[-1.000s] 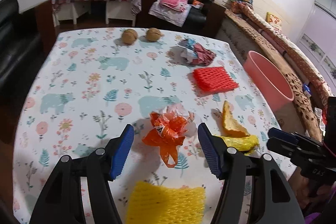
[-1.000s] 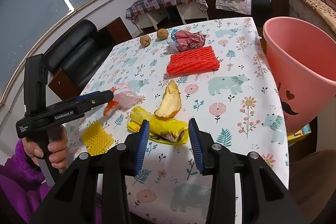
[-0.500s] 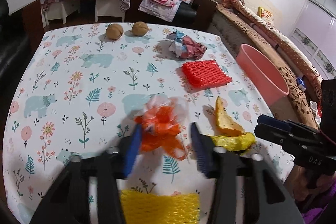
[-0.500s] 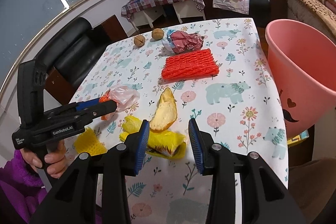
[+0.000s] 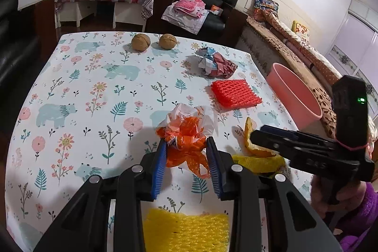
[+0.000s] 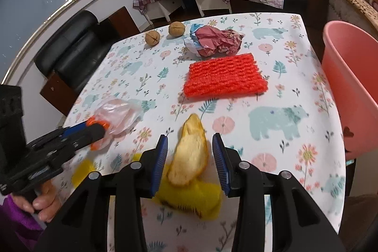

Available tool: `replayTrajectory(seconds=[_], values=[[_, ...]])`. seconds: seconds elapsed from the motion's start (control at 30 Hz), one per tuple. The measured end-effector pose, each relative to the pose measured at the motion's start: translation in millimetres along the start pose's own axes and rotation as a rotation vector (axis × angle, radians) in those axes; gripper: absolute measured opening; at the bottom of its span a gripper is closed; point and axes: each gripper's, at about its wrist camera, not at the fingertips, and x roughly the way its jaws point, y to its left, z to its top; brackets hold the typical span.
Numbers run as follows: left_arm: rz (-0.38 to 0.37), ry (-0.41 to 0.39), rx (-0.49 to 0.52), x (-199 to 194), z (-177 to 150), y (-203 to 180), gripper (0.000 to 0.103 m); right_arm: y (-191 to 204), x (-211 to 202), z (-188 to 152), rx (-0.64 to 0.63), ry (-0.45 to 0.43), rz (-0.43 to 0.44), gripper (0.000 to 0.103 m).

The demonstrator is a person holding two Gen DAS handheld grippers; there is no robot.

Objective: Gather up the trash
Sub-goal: 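Grasp the curled orange peel with the right gripper while the left grasps the orange ribbon wrapper, then carry the peel and orange ribbon wrapper over the pink bucket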

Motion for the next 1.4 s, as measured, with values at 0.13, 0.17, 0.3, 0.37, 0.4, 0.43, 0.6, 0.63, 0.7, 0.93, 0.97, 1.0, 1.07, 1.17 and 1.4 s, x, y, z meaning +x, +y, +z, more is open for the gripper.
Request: replayTrajectory(seconds=[0.13,0.17,0.3,0.37,0.4,0.43,0.6,0.63,0.7,0.93,0.97,1.0,1.07,1.17,1.4], values=[[0.003,-0.002,-0.005,-1.1,-0.6,0.9,0.032,3.1,11.3,3.2,-0.015,0.016,-0.014,0.040],[0.005,-0.001,-0.005,-1.3,-0.4,0.9,0.032,4.5,12.5,3.5,-0.023,0.013,-0.021,0.040],[0.010,-0.004,-0.003,-3.0,0.3,0.0,0.032,3.6,13.2,3.8,-0.032,-0.002,-0.020,0.038],[0.011,-0.005,-0.003,-3.7,1.4,-0.8,0.032,0.8,12.4,3.9,-0.030,-0.004,-0.020,0.024],[0.012,-0.006,-0.003,-4.2,1.7,-1.7,0.032,-1.1,11.7,3.8,-0.026,-0.005,-0.020,0.024],[0.013,-0.006,-0.003,-4.3,2.2,-2.4,0.032,-2.8,10.4,3.9,-0.021,-0.010,-0.018,0.023],[0.014,-0.006,0.006,-5.2,6.2,-8.9,0.032,-9.3,-5.8,3.4,-0.008,-0.066,-0.002,0.020],[0.012,-0.008,0.009,-5.7,7.0,-10.7,0.032,-10.8,-9.6,3.9,-0.002,-0.078,0.001,0.020],[0.008,-0.014,0.020,-7.3,10.9,-16.4,0.032,-14.6,-18.8,5.4,0.014,-0.106,0.006,0.020],[-0.031,-0.043,0.069,-8.3,28.5,-45.6,0.032,-41.0,-60.7,15.0,0.088,-0.236,-0.003,0.020],[-0.040,-0.045,0.077,-7.5,31.2,-51.3,0.032,-46.4,-67.9,16.0,0.097,-0.259,-0.013,0.020],[-0.052,-0.047,0.086,-6.4,34.2,-57.9,0.032,-51.6,-73.8,16.1,0.105,-0.277,-0.022,0.020],[-0.073,-0.052,0.104,-3.7,39.9,-71.5,0.032,-59.4,-83.3,16.9,0.119,-0.306,-0.038,0.020],[-0.099,-0.058,0.130,0.0,47.2,-90.1,0.032,-81.0,-100.3,17.7,0.157,-0.357,-0.070,0.020],[-0.158,-0.071,0.193,19.2,70.2,-143.8,0.033,-131.7,-123.7,17.7,0.256,-0.431,-0.130,0.020]])
